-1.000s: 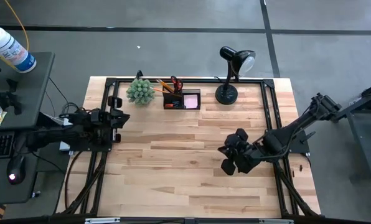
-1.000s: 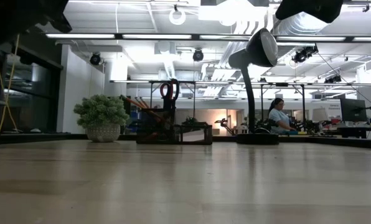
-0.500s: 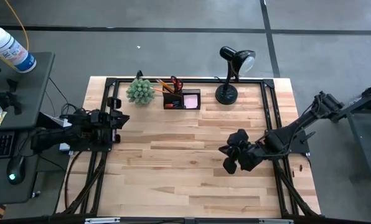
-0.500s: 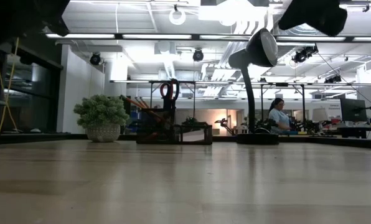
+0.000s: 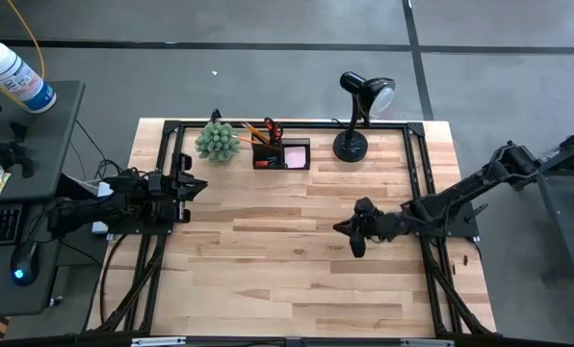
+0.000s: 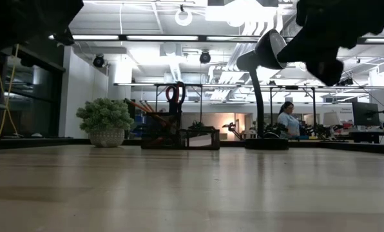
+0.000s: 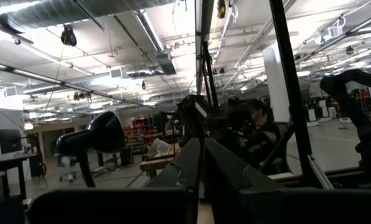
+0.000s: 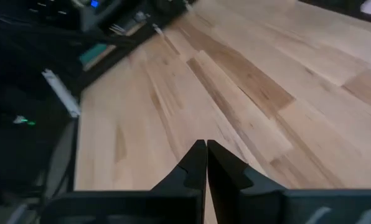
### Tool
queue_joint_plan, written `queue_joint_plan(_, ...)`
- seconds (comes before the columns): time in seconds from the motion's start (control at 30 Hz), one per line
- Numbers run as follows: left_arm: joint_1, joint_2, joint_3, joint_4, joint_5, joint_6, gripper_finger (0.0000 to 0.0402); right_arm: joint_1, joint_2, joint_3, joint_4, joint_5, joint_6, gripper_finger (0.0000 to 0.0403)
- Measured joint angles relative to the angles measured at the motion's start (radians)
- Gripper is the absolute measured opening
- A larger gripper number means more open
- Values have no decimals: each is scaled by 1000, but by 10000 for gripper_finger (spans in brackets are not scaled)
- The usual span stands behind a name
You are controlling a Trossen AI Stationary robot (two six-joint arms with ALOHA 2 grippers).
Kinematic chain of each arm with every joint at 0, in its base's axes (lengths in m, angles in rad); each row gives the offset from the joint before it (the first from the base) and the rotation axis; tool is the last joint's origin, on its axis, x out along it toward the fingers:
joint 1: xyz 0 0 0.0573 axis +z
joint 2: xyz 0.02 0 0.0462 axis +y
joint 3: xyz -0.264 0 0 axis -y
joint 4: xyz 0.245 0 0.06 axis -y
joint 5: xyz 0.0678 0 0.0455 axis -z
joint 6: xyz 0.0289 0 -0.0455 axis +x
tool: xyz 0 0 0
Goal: Pick and place office supplies into organizer
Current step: Return to Home Position
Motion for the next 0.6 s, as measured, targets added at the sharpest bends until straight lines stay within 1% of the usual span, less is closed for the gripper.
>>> queue_joint_plan(0.13,0,0,0,-2,0,0,12,-98,-41,-80,137,-114,-71,7)
queue_joint_plan(0.23,0,0,0,-6,0,0,12,-153,-80,-107,170,-162,-125,7)
queue_joint_plan(0.47,0,0,0,-14,0,-1,12,-188,-233,-112,148,-187,-273,7)
queue_joint_plan(0.6,0,0,0,-14,0,-1,12,-191,-324,-112,28,-172,-315,7)
